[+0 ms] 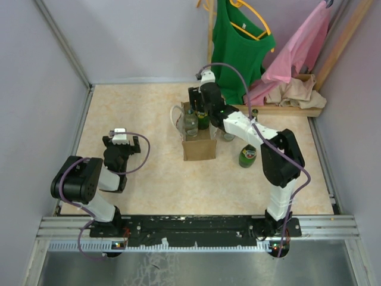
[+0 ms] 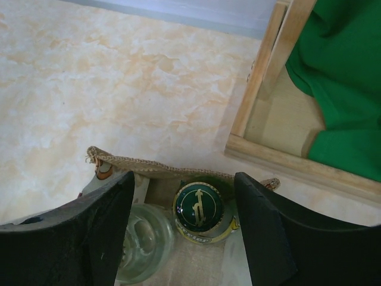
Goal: Take the beverage out of the canvas bag
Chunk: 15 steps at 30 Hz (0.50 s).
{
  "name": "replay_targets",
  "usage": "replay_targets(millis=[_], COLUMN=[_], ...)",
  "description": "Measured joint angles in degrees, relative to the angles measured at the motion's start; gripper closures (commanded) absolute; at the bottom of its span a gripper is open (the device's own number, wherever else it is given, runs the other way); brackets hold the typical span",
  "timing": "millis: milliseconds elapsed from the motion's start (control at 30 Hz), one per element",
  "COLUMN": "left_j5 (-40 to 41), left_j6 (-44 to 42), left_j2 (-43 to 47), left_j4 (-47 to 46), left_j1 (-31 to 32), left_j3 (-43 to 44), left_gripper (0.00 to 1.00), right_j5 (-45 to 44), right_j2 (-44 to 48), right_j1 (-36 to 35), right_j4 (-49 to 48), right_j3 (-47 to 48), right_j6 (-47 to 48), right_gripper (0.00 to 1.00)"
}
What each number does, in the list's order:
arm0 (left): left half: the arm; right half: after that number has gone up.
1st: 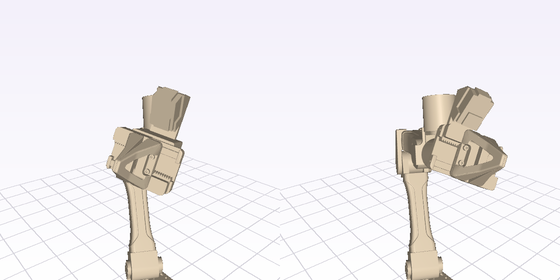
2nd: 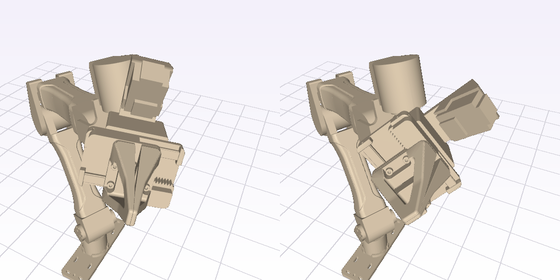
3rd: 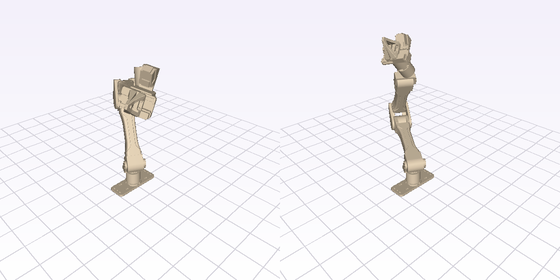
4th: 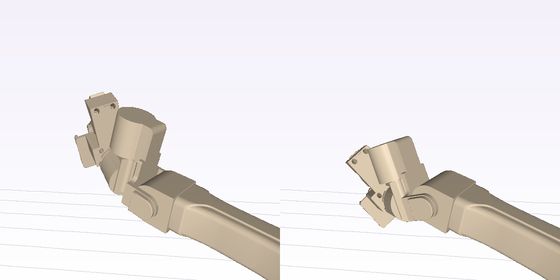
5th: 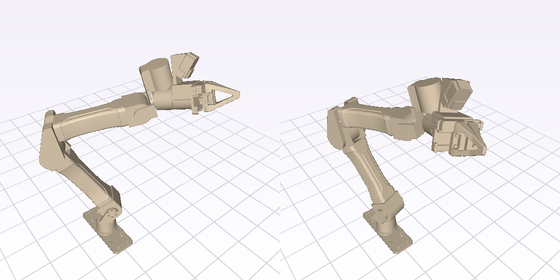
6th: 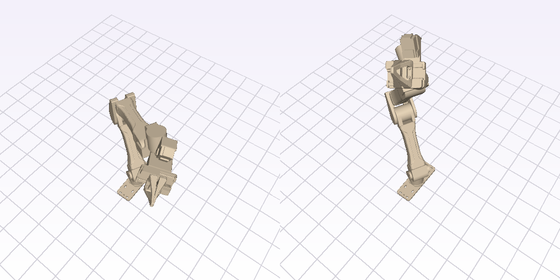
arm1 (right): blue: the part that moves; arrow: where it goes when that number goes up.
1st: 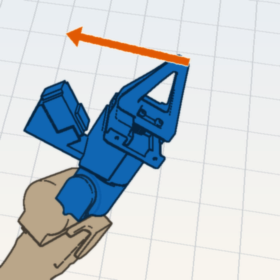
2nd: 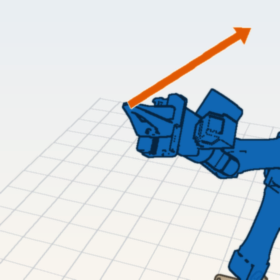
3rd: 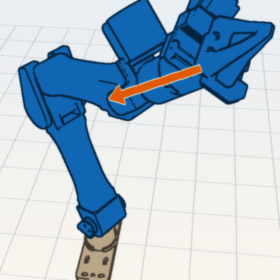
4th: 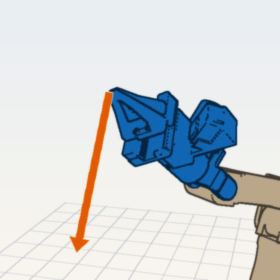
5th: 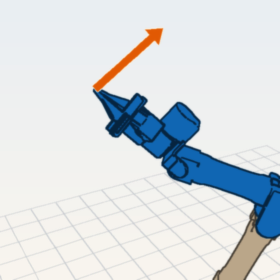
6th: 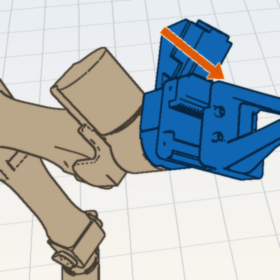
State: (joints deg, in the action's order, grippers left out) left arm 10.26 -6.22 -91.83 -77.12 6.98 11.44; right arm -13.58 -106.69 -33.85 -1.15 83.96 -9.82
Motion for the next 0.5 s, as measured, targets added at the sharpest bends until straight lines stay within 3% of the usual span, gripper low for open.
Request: replay_targets(millis=[267,367,500], left_j5=[0.00,0.00,0.00], left_j6=[-0.02,0.00,0.00], left_j2=[0.00,0.00,0.00], left_j4=[0.00,0.00,0.00], left_j1=[0.00,0.00,0.00], left_j3=[0.00,0.00,0.00], left_gripper=[0.00,0.00,0.00], right_j5=[-1.09,-1.64,-2.34], right_j2=[-1.73,-1.75,-2.21], right_j1=[0.00,0.00,0.00], right_j4=[-1.20,-2.08,-2.71], right_j3=[-0.48,-1.07,-1.62], right_j6=[0.79,0.83,1.27], right_gripper=[0.40,0.49,0.69])
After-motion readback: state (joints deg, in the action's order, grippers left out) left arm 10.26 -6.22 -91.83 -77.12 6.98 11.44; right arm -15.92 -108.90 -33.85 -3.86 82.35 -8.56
